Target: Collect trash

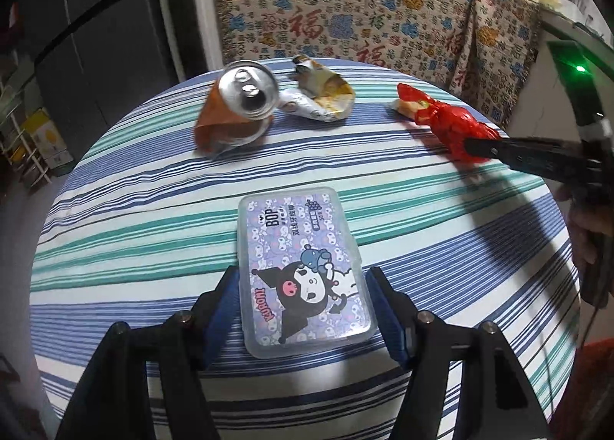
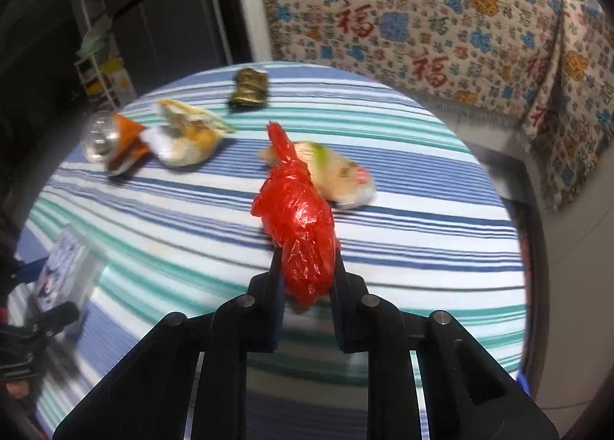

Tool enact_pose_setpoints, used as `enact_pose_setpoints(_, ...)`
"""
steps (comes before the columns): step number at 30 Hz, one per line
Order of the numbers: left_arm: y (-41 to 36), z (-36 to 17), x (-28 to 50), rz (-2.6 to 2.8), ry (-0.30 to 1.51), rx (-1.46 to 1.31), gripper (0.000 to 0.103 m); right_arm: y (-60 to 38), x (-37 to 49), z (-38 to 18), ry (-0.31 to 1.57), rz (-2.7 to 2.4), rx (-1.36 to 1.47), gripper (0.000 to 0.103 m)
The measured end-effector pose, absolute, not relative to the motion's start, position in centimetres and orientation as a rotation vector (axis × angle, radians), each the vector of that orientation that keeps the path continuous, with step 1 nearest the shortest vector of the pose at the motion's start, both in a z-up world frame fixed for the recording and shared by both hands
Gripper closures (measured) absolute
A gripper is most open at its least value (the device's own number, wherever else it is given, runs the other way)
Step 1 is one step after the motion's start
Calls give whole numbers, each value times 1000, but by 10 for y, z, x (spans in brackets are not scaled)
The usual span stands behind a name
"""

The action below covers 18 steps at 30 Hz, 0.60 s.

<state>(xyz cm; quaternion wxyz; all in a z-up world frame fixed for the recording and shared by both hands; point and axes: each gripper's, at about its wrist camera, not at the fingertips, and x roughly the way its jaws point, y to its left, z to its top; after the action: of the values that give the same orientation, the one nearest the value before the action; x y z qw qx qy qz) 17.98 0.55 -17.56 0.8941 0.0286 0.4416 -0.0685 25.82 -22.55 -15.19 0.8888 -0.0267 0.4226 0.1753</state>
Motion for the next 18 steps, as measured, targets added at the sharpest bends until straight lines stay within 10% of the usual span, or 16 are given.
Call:
enact_pose_setpoints(9, 33, -179, 175, -148, 934, -70, 35, -247, 212, -182, 1091, 594, 413, 79)
enact_pose_setpoints(11, 33, -178, 175, -147, 944, -71, 35, -257, 210, -181, 1060, 557, 423, 72)
enact_pose_setpoints(14, 31, -179, 173, -148, 950, -57, 34, -264, 203, -168, 982, 410, 239, 33)
enact_pose_setpoints(18, 27, -181, 170, -144, 946, -4, 33, -262, 198, -162, 955, 372, 87, 23)
